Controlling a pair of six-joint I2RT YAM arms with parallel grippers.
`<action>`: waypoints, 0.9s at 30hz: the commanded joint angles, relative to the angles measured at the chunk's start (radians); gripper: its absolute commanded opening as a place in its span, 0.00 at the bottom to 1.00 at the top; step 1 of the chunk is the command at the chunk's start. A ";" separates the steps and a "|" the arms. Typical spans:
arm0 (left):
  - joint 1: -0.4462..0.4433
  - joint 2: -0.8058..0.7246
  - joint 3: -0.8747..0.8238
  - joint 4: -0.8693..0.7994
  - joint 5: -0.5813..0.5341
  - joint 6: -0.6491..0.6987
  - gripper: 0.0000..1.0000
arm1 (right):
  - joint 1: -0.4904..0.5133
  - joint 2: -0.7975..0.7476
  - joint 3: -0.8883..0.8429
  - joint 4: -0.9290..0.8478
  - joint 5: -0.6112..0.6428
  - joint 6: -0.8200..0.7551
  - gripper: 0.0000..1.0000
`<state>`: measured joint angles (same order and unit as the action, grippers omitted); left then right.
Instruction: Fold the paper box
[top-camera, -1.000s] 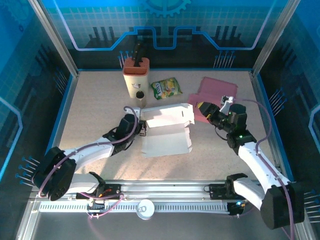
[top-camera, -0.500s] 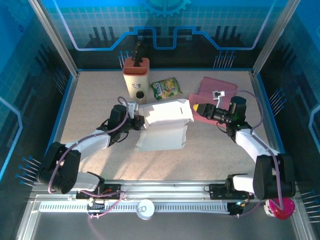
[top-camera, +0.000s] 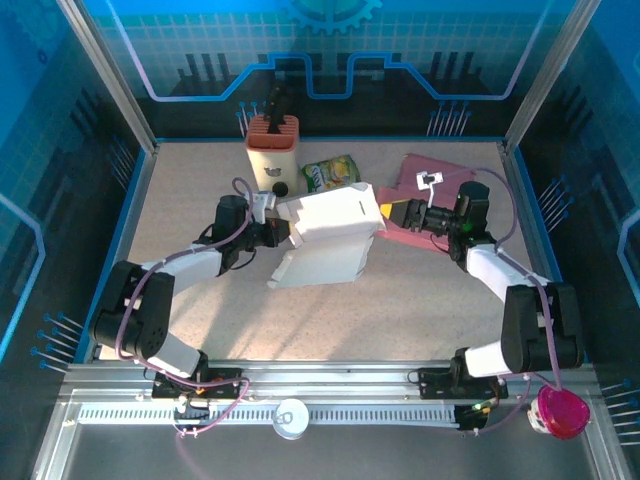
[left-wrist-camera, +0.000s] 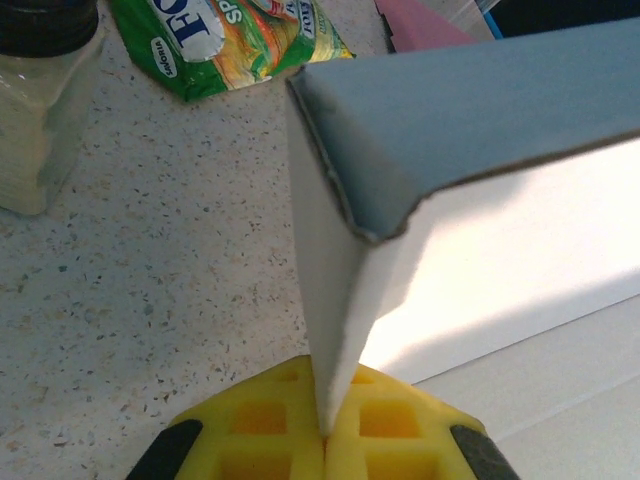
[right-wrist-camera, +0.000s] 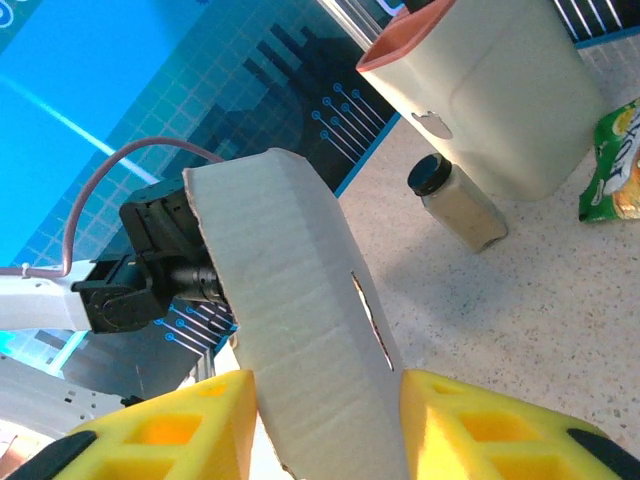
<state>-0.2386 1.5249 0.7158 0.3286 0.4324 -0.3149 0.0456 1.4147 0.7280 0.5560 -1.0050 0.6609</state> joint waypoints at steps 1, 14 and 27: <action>0.002 0.002 0.025 0.031 0.056 -0.001 0.00 | 0.007 0.026 0.025 0.073 -0.043 -0.003 0.38; 0.001 -0.001 0.025 0.016 0.061 -0.001 0.00 | -0.052 0.083 0.000 0.272 -0.070 0.131 0.40; 0.001 0.008 0.039 0.009 0.077 -0.005 0.00 | -0.054 0.131 0.011 0.361 -0.108 0.189 0.46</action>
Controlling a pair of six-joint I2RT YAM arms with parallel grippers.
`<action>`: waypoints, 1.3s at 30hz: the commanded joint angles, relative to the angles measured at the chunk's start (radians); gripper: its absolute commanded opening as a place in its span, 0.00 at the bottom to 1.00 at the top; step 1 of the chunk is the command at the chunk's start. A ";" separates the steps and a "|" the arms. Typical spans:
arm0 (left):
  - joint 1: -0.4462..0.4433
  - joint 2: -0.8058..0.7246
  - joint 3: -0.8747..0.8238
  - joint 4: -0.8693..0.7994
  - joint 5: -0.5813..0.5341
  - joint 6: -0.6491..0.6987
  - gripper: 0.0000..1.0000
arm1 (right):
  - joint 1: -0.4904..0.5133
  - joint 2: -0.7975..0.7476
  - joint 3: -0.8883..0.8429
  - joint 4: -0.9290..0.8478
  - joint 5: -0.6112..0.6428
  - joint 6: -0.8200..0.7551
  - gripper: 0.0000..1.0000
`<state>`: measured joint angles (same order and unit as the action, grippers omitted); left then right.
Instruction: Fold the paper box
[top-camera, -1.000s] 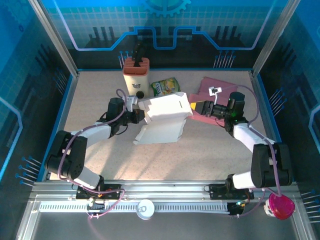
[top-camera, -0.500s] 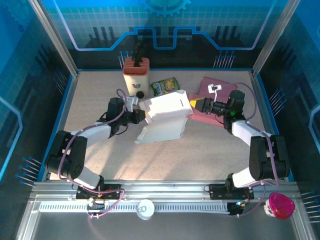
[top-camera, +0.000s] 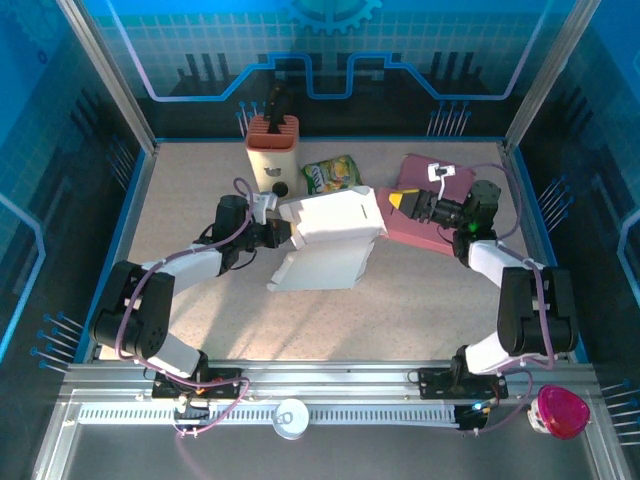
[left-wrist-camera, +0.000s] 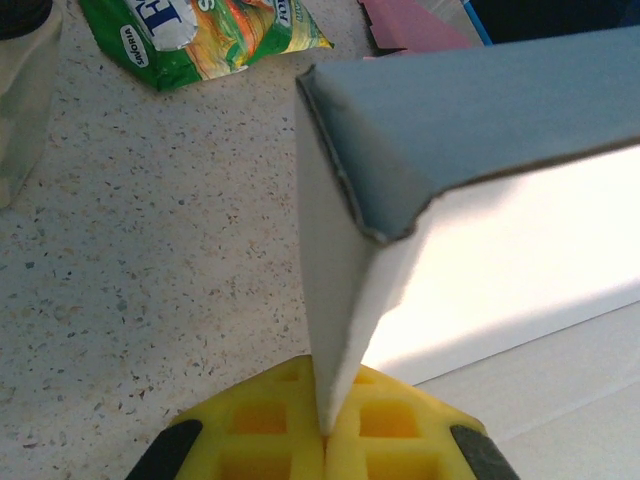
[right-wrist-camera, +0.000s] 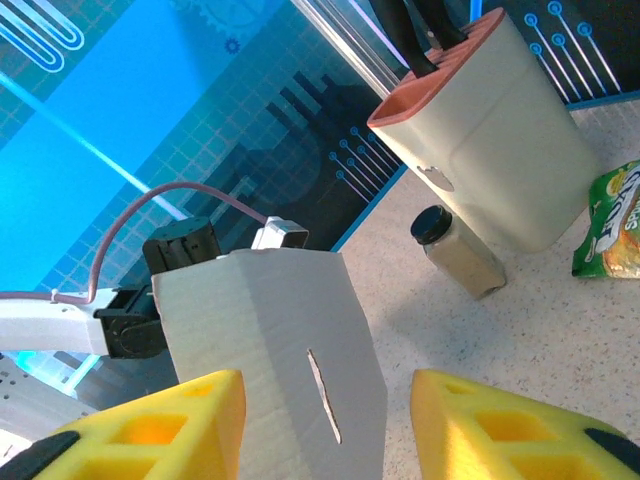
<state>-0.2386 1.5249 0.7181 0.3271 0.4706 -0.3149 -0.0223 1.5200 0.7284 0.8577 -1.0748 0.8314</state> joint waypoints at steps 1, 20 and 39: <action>0.001 0.008 0.038 0.010 0.041 -0.004 0.00 | 0.019 0.030 0.011 0.063 -0.038 0.019 0.45; -0.016 -0.003 0.062 -0.043 0.021 0.005 0.00 | 0.105 -0.017 0.006 0.020 -0.025 -0.043 0.43; -0.051 -0.036 0.073 -0.092 -0.044 0.020 0.00 | 0.238 -0.223 0.105 -0.692 0.331 -0.524 0.40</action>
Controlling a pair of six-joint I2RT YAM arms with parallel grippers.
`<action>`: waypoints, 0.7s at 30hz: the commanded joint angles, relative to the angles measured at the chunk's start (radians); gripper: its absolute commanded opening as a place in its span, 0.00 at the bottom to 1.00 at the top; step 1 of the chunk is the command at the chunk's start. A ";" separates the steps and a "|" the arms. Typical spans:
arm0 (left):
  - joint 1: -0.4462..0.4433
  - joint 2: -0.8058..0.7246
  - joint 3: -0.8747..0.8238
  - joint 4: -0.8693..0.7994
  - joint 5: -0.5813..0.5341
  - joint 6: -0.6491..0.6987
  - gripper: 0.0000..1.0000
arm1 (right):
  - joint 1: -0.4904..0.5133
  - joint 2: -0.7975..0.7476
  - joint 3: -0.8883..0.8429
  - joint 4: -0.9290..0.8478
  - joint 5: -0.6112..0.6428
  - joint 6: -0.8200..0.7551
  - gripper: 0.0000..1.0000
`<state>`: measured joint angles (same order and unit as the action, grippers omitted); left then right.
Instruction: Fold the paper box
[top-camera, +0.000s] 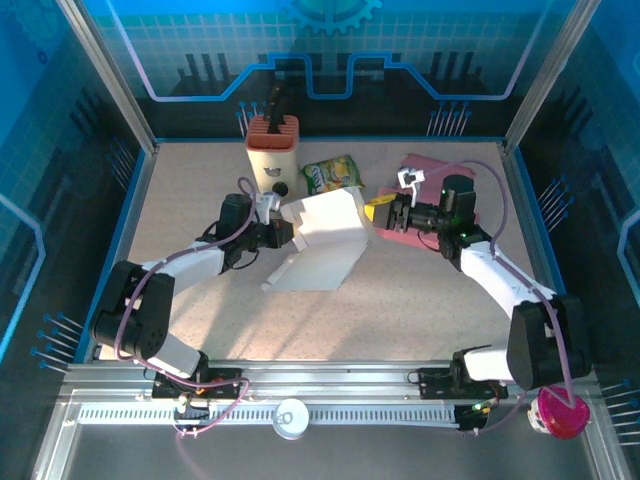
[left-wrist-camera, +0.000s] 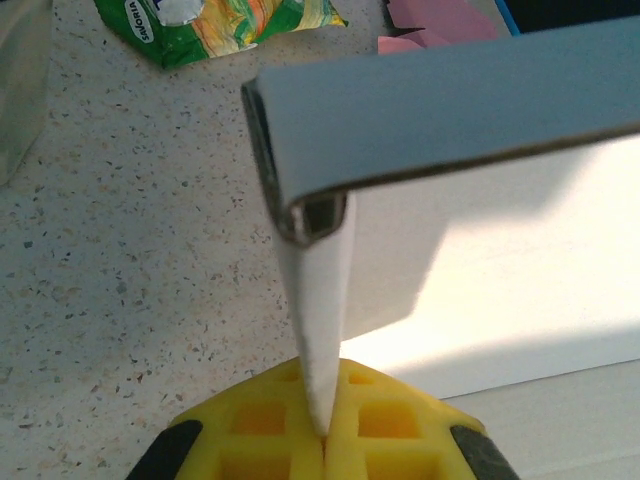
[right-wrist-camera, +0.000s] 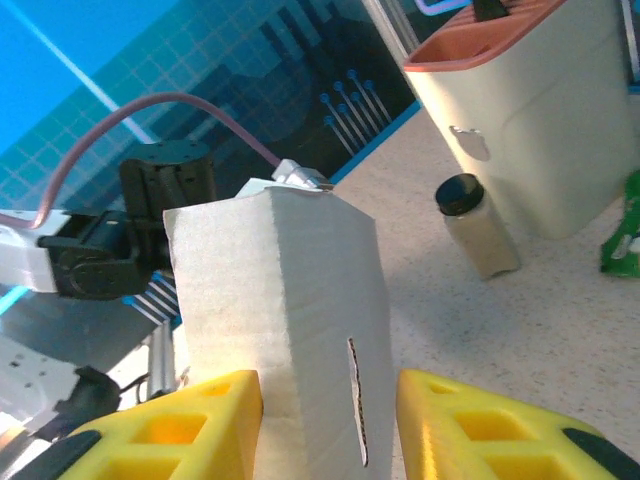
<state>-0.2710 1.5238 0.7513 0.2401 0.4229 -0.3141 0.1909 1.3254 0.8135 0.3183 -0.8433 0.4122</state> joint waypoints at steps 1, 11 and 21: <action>-0.019 -0.037 0.040 -0.006 0.002 0.019 0.00 | 0.028 -0.035 0.017 -0.155 0.108 -0.109 0.40; -0.023 -0.045 0.049 -0.025 -0.002 0.026 0.00 | 0.038 -0.004 0.056 -0.199 0.045 -0.141 0.44; -0.036 -0.055 0.049 -0.035 -0.015 0.036 0.00 | 0.054 0.014 0.093 -0.272 0.152 -0.196 0.33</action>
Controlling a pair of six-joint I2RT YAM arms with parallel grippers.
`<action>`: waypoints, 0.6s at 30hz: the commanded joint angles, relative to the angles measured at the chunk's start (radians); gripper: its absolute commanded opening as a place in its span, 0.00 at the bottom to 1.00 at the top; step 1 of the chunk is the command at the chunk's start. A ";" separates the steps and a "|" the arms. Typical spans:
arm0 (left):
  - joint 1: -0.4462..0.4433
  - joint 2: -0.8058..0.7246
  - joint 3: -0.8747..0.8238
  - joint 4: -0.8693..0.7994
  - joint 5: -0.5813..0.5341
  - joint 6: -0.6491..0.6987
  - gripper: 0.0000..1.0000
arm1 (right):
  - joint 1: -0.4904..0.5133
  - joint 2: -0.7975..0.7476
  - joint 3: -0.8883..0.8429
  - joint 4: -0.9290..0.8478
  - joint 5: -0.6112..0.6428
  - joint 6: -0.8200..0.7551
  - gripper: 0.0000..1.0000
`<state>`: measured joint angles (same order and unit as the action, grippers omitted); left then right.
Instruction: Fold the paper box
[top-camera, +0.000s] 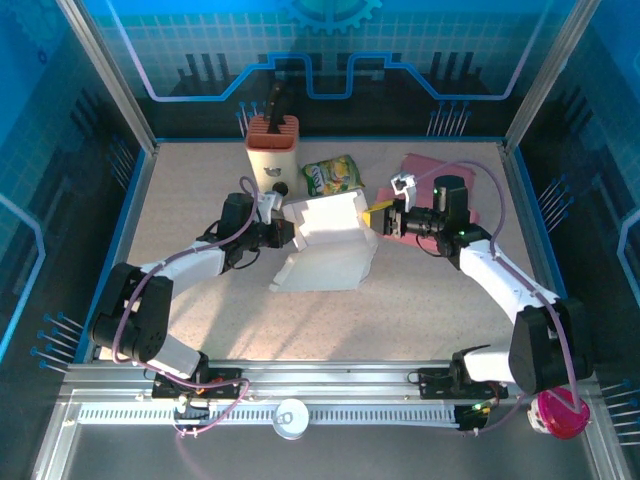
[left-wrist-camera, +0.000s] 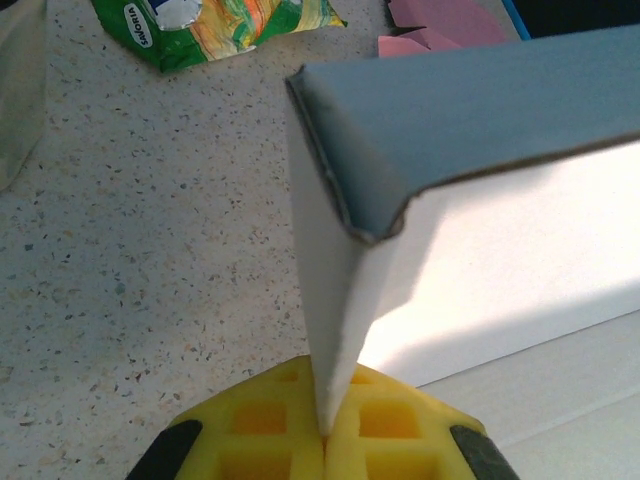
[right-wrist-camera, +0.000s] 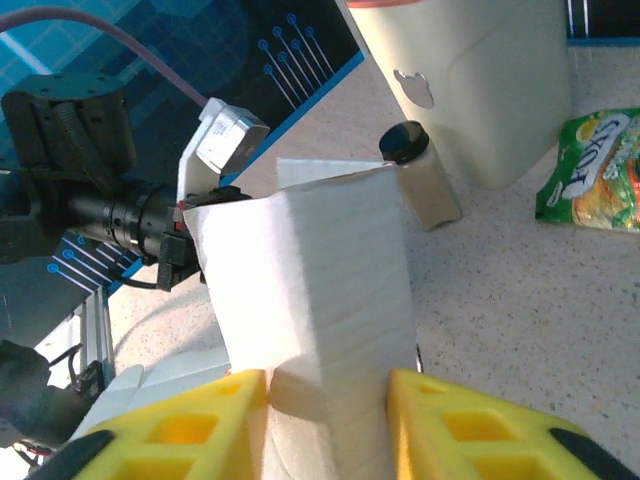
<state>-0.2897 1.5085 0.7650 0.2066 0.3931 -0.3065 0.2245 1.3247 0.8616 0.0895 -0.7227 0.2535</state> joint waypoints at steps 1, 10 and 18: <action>-0.020 -0.041 0.037 -0.003 0.011 0.031 0.00 | 0.026 0.016 0.049 -0.055 0.047 -0.046 0.33; -0.046 -0.075 0.034 -0.023 -0.029 0.053 0.00 | 0.107 0.015 0.080 -0.147 0.319 -0.126 0.36; -0.058 -0.090 0.046 -0.056 -0.046 0.070 0.00 | 0.166 0.014 0.072 -0.146 0.523 -0.145 0.50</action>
<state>-0.3256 1.4578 0.7662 0.1505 0.3122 -0.2737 0.3691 1.3308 0.9203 -0.0395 -0.2783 0.1287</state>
